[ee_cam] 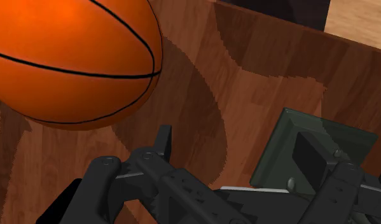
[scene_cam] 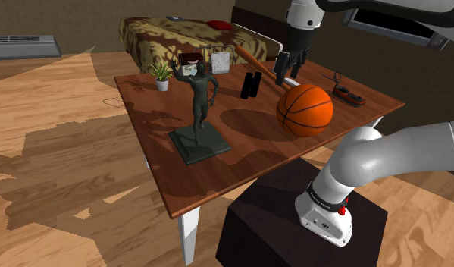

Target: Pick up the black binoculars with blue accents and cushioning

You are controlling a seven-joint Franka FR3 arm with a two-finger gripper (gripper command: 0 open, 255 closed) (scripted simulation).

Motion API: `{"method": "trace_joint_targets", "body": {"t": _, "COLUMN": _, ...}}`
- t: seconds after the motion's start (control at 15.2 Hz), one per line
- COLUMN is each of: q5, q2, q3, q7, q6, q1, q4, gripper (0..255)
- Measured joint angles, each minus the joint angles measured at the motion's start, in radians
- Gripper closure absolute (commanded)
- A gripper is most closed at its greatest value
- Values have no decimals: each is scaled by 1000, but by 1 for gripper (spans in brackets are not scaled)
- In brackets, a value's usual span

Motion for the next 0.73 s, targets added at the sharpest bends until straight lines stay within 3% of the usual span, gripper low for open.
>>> {"method": "trace_joint_targets", "body": {"t": 0.73, "q5": -113, "q2": 218, "q3": -162, "q7": -260, "q6": 181, "q1": -12, "q4": 47, "gripper": 0}}
